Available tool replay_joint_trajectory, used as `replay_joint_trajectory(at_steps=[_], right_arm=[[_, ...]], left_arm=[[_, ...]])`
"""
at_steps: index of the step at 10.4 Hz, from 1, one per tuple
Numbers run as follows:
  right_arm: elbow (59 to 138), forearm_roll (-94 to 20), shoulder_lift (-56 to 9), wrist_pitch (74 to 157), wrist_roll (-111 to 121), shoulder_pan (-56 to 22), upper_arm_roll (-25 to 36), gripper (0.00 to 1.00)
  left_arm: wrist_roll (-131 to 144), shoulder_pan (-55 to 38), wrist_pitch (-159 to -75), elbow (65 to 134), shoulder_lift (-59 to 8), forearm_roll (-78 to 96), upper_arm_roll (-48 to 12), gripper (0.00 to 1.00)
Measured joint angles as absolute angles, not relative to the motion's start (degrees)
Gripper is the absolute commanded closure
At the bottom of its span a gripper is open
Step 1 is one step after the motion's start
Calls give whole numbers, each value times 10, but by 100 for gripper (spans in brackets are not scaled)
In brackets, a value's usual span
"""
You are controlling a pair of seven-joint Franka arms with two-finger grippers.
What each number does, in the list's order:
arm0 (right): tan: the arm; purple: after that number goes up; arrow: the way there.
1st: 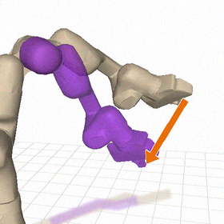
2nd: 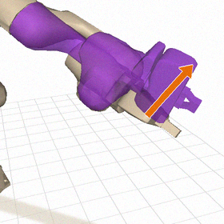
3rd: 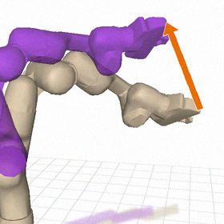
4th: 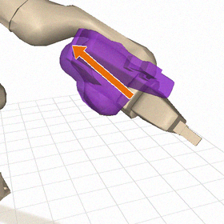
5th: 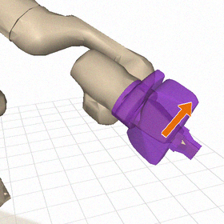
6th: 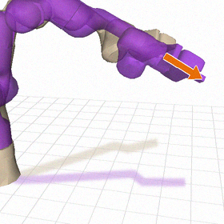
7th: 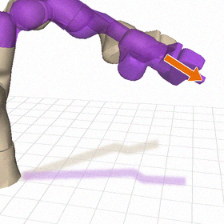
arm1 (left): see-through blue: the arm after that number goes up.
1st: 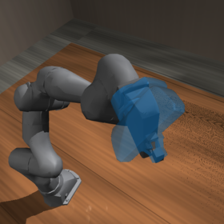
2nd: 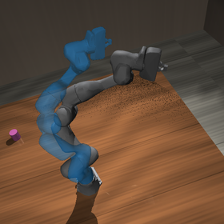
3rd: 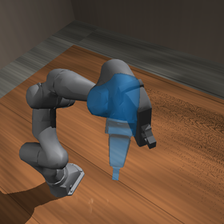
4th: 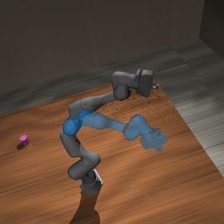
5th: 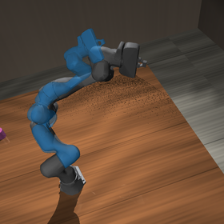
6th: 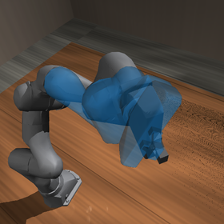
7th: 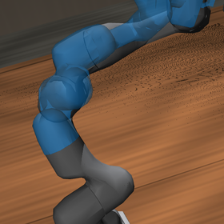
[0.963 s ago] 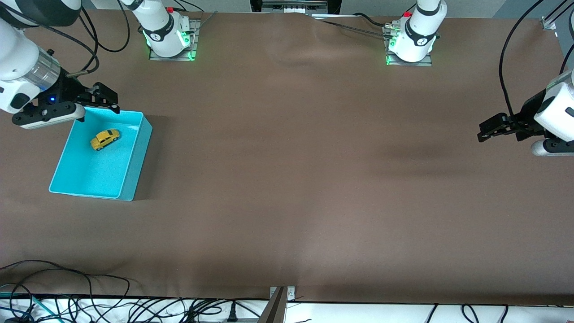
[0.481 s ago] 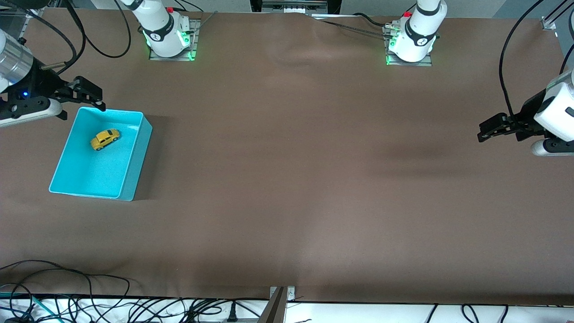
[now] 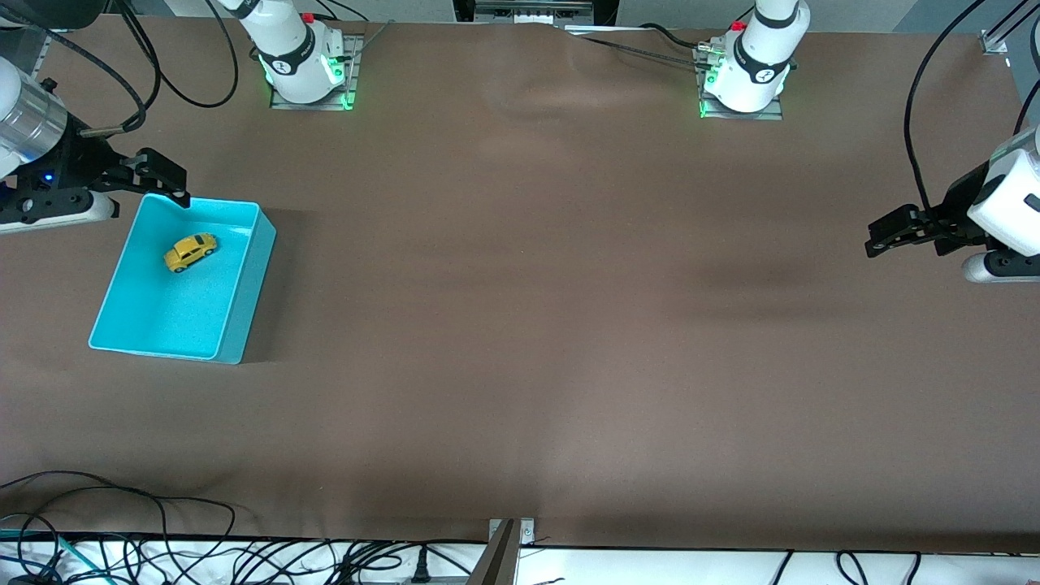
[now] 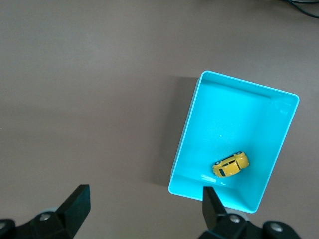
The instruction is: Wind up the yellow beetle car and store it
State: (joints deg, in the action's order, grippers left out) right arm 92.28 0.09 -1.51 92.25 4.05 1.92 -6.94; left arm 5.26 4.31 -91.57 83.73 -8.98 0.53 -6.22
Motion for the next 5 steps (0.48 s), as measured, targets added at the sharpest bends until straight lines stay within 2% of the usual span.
replay_joint_trajectory(at_steps=[5], right_arm=[[922,7,-15,909,36,19,-69,0]], left_arm=[[53,43,-916,837,-90,5,-62,0]])
